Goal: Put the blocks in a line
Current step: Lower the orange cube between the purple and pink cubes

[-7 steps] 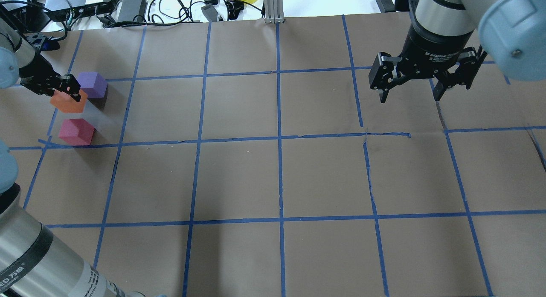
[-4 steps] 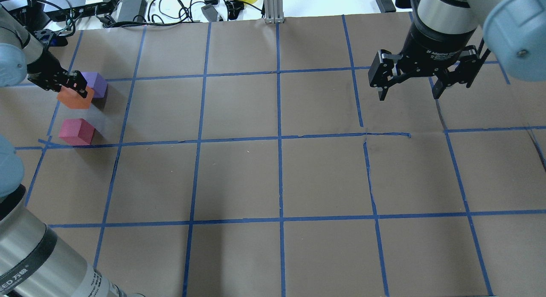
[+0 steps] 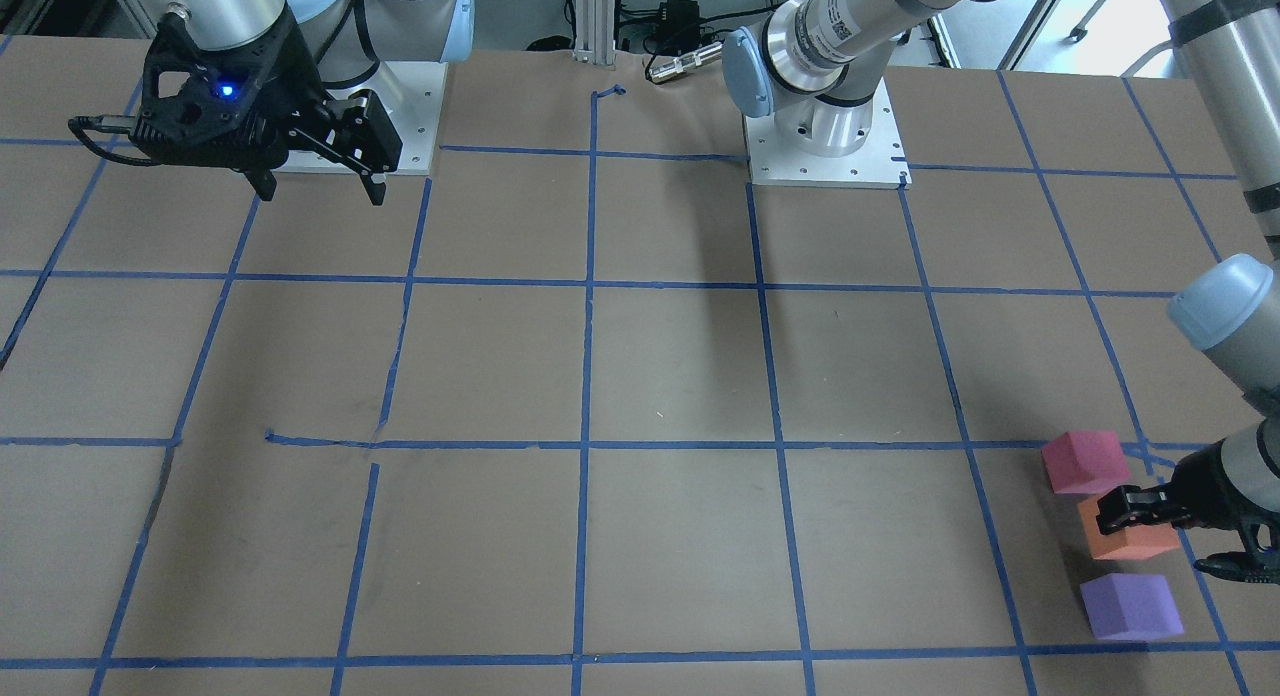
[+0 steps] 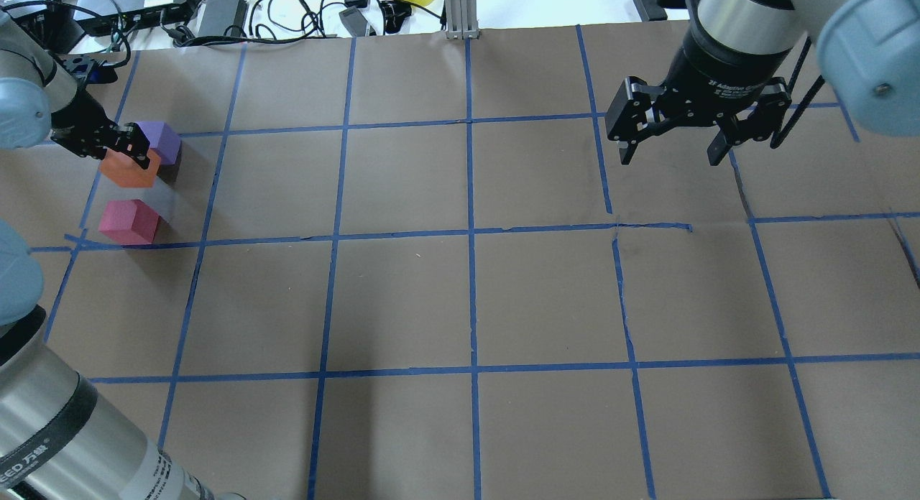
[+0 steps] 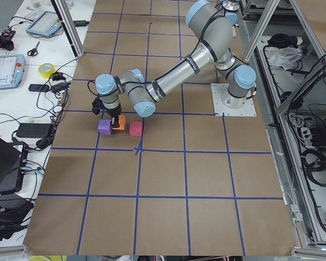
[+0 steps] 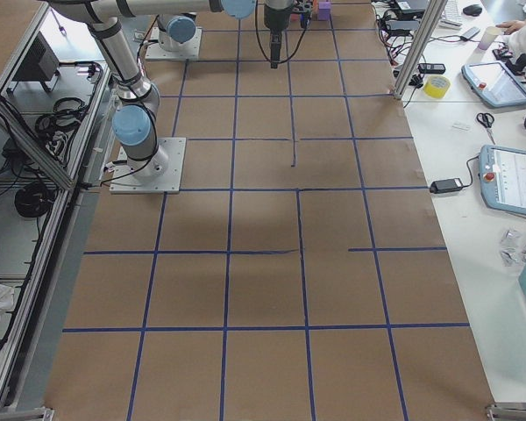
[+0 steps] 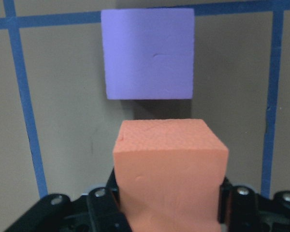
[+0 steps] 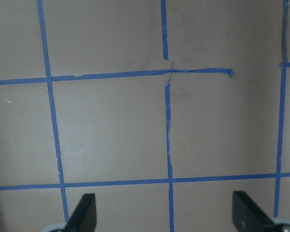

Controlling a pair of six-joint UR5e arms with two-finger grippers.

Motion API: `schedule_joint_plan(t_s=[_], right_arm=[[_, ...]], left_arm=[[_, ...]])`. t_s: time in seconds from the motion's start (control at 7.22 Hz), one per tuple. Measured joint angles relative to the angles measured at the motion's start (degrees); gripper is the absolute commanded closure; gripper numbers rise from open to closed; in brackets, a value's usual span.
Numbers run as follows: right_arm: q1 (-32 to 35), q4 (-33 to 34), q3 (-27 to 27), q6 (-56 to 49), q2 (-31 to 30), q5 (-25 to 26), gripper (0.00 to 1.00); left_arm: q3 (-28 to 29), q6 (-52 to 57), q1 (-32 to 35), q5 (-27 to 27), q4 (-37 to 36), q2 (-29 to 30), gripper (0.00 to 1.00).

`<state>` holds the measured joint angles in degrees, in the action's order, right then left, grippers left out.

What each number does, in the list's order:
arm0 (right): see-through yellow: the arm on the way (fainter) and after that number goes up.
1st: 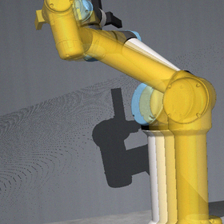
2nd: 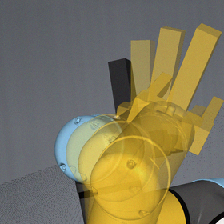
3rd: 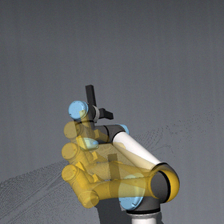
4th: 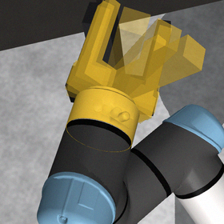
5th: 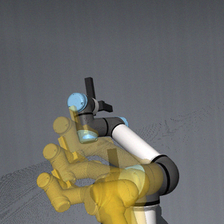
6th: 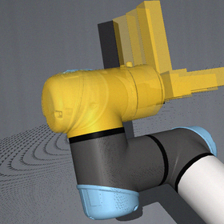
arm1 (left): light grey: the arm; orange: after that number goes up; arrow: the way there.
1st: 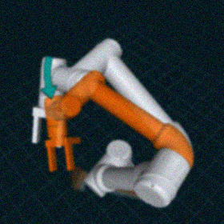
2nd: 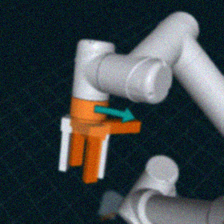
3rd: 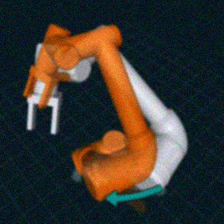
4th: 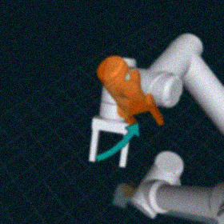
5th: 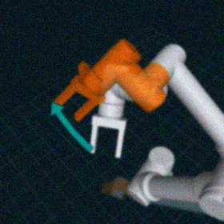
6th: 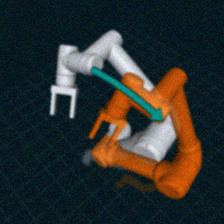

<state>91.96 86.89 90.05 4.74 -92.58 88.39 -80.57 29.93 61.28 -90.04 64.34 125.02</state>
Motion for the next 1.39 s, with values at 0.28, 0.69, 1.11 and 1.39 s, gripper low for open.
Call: schedule_joint_plan(t_s=[0.28, 0.69, 1.11, 1.39], right_arm=[[0.0, 0.2, 0.0, 0.0, 0.0, 0.0, 0.0], [0.0, 0.2, 0.0, 0.1, 0.0, 0.2, 0.0], [0.0, 0.0, 0.1, 0.2, 0.0, 1.3, 0.0], [0.0, 0.1, 0.1, 0.2, 0.0, 1.7, 0.0]], left_arm=[[-0.3, -1.0, -0.1, -0.1, 0.0, 0.1, 1.0], [-0.3, -1.4, -0.1, -0.3, -0.6, 1.4, 1.0], [-0.6, -1.1, -0.1, -0.4, -2.7, 2.8, 1.0], [-1.1, -0.8, -0.1, -0.4, -4.4, 3.3, 1.0]])
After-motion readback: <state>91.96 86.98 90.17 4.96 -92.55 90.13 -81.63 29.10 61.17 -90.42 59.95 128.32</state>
